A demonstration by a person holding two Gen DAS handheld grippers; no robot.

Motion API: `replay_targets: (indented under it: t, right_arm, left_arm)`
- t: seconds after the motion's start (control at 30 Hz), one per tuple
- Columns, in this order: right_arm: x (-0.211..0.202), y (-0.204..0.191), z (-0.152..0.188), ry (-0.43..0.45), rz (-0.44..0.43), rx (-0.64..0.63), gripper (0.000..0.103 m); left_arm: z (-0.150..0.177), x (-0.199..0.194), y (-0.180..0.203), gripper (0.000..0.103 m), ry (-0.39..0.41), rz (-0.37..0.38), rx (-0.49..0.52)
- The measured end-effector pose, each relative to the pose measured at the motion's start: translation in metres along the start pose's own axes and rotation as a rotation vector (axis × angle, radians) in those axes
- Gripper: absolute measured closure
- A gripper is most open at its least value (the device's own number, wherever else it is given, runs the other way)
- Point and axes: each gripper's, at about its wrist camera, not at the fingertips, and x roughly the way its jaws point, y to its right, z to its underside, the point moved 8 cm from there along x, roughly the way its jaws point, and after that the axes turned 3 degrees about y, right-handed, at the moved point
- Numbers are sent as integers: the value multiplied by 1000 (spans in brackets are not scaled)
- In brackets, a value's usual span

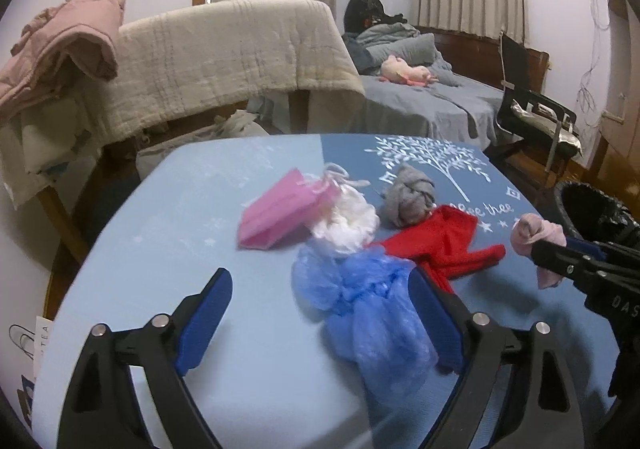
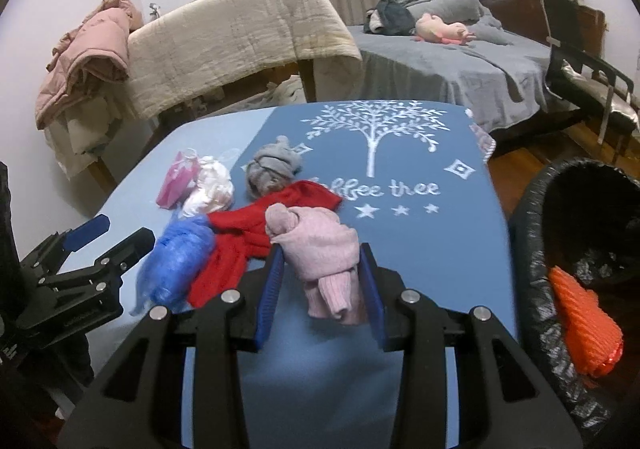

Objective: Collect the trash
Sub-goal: 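Grasp the pink sock with the right tool while the left tool grasps the blue plastic bag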

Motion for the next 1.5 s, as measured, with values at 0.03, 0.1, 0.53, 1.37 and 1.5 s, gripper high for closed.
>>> replay_targets:
  t: [0.03, 0.1, 0.53, 1.37, 1.5]
  right_arm:
    - [-1, 3, 1, -2, 5, 4, 66]
    - [-2, 8, 3, -5, 12, 10, 66]
    - [0, 9, 7, -15, 13, 10, 66]
    - [-20, 3, 0, 9, 13, -8, 66]
    - [-18, 6, 1, 0, 17, -3, 66]
  left_arm:
    - [1, 1, 2, 16, -3, 3, 1]
    - [2, 5, 7, 18, -16, 12, -1]
    - [17, 26, 30, 54, -127, 118, 29]
    - [3, 2, 20, 91, -55, 113, -4]
    - [8, 4, 21, 53, -64, 109, -14]
